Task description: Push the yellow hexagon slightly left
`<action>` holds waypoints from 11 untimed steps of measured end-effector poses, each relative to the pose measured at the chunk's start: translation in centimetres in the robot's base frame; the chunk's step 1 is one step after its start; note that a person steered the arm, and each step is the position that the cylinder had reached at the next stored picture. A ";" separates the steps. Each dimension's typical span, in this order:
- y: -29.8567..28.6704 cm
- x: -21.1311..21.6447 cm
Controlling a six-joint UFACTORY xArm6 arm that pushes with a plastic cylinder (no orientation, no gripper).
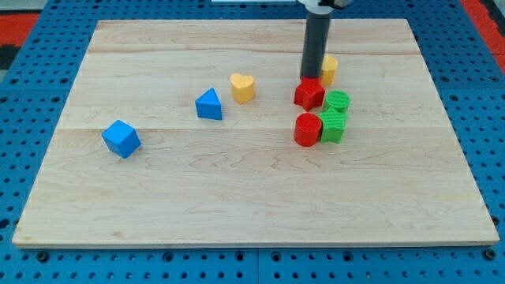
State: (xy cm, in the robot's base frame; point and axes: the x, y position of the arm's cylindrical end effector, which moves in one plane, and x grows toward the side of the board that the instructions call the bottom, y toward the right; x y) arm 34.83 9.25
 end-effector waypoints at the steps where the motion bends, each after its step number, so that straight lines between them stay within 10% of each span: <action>1: 0.0 0.4; 11: -1.6 -0.3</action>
State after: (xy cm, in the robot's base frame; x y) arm 34.53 7.65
